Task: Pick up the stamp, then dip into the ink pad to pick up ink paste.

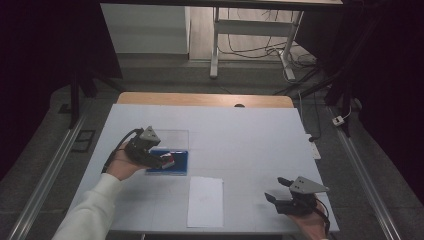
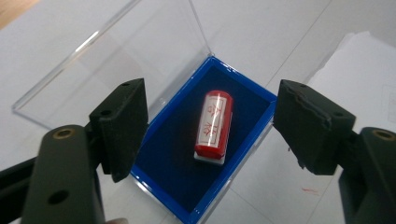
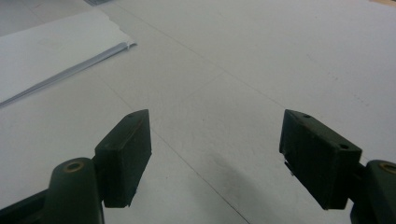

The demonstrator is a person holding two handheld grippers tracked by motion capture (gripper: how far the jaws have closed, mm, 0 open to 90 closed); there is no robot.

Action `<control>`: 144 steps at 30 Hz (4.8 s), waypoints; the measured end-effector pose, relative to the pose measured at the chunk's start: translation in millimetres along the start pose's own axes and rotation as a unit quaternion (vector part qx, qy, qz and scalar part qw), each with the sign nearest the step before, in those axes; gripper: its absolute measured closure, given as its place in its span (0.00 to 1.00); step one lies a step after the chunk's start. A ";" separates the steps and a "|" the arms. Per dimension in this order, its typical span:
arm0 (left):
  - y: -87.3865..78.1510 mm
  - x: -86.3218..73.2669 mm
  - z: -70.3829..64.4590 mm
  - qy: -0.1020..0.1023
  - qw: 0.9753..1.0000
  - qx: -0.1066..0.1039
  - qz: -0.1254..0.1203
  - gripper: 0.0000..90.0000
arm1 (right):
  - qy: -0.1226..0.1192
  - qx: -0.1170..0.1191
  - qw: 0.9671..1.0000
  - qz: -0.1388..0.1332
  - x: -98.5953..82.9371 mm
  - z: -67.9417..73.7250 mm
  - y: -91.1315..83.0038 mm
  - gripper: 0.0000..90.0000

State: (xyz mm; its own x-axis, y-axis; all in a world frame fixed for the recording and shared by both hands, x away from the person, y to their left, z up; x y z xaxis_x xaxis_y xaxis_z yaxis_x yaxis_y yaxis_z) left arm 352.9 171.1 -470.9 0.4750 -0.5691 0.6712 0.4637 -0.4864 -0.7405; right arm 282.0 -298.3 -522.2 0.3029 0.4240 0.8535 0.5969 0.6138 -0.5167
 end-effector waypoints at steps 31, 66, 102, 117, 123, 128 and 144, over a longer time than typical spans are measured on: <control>26.6 -3.5 3.0 0.025 0.997 -0.036 0.056 0.76 | -0.004 -0.002 1.000 0.011 -2.2 -0.6 0.8 0.29; -6.1 8.4 2.7 0.013 0.999 -0.025 0.023 0.78 | 0.001 -0.004 1.000 0.011 -2.6 -1.8 0.2 0.29; 4.7 14.8 2.6 0.015 0.999 -0.019 0.048 0.78 | -0.001 -0.006 1.000 0.016 -3.5 -0.7 0.7 0.30; 19.9 6.1 8.1 0.004 0.997 -0.015 0.074 0.78 | 0.002 -0.004 1.000 0.016 -4.0 -0.5 1.4 0.30; 22.6 6.1 7.2 0.005 0.997 -0.011 0.076 0.78 | 0.000 -0.005 1.000 0.021 -3.8 -0.1 1.1 0.30; 25.5 5.2 7.2 0.005 0.997 -0.010 0.078 0.78 | 0.000 -0.004 1.000 0.023 -4.1 -0.3 1.6 0.30; 27.6 2.5 8.9 -0.001 0.996 -0.012 0.087 0.78 | 0.003 -0.004 1.000 0.023 -4.7 -1.5 1.2 0.30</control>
State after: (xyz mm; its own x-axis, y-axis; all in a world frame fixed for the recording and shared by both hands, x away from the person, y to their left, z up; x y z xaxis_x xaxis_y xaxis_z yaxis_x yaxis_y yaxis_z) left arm 373.6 162.2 -489.4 0.5475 -0.6452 0.5329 0.3562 -0.3965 -0.8461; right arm 282.4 -300.5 -526.7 0.3351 0.4475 0.8292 0.5874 0.5888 -0.5552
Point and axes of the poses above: each handheld gripper's, and its own axes: y roughly forward along the jaws, x roughly out of its top, z roughly to its left, the point moved 2 cm from there along y, roughly forward along the jaws, and after that the axes turned 2 degrees about -z, right-handed, at the moved point
